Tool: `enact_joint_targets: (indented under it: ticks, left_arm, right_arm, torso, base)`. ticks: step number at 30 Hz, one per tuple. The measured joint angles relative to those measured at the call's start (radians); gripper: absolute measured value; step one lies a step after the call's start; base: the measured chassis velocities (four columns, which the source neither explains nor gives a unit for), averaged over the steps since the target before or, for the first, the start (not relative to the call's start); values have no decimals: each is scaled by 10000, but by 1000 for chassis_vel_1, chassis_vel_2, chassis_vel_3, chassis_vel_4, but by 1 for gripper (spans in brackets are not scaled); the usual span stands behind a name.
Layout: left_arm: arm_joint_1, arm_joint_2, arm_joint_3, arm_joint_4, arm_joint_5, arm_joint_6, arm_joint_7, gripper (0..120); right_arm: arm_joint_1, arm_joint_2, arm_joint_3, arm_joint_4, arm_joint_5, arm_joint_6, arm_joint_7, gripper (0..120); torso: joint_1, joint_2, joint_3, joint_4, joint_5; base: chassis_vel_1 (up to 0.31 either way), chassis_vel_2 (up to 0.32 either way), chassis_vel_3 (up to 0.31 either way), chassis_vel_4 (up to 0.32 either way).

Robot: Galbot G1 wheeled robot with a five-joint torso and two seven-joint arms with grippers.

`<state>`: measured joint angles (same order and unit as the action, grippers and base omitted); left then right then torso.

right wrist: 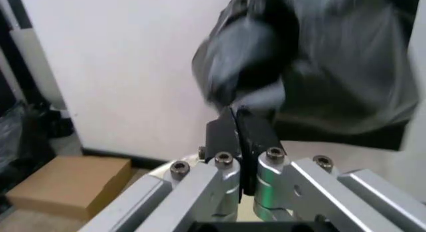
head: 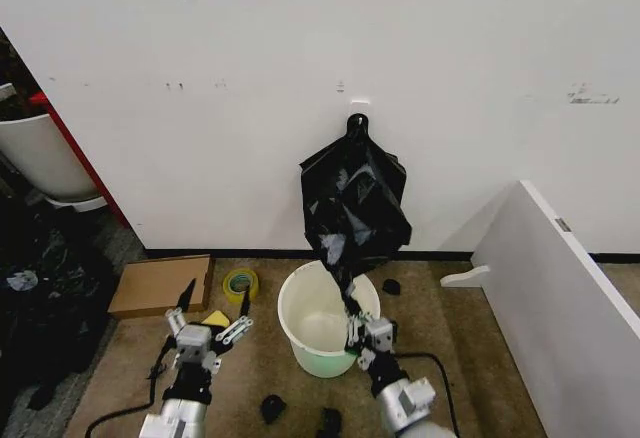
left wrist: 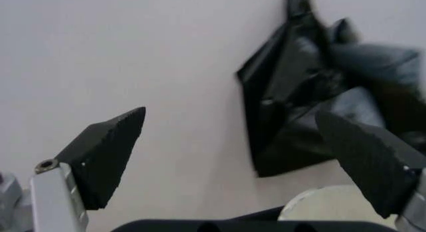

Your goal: Place the garbage bag over the trash bin.

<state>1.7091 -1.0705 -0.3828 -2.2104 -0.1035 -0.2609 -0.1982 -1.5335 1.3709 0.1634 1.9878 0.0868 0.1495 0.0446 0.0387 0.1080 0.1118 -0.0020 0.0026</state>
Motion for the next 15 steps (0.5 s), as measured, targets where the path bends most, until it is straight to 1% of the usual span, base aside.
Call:
enact_joint_targets:
  ticks: [3,4,5,7,8,10,11,13,15]
  left_arm:
    - [-617,1256,252,-180,-1044,536,51,100]
    - [-617,1256,252,-180,-1044,536,51,100]
    - [-660,1605,293,-281,-1444,693,87,100]
    - [-874,2074,376,-347,-2005,907,147,100]
    - [-1151,2340,467,-324,-2291,1012,182,100]
    - [-2021,2926,748,-172,-2923,1262,243,100]
    - [-2021,2926,748,-172,-2923,1262,243,100]
    - [-2993,3516,1174,-64,-3618,1545,249,100]
    - [-3991,4117,1859,70,-4335,1846,255,100]
  right_arm:
    - [387,-64,-24,-120,32,-92,13,0]
    - [387,-64,-24,-120,32,-92,13,0]
    - [632,-161,-165,-255,35,-122,14,0]
    - [882,-256,-370,-422,-40,-140,4,0]
    - [974,-272,-432,-525,-229,-119,-13,0]
    - [1058,-233,-446,-713,-729,61,-69,0]
    - [1058,-233,-446,-713,-729,61,-69,0]
    - [1090,-159,-446,-815,-1026,168,-102,0]
    - [1086,-66,-436,-868,-1147,212,-117,0]
  torso:
    - [0,0,0,-5,-3]
    - [0,0,0,-5,-3]
    - [1,0,1,-3,-2]
    - [0,0,0,8,3]
    - [0,0,1,9,0]
    - [0,0,1,3,-6]
    - [0,0,1,3,-6]
    - [0,0,1,-2,-4]
    - [1,0,1,-1,1]
  base:
    - [0,0,0,0]
    - [0,0,0,0]
    - [0,0,0,0]
    - [0,0,0,0]
    - [0,0,0,0]
    - [0,0,0,0]
    - [0,0,0,0]
    - [0,0,0,0]
    - [0,0,0,0]
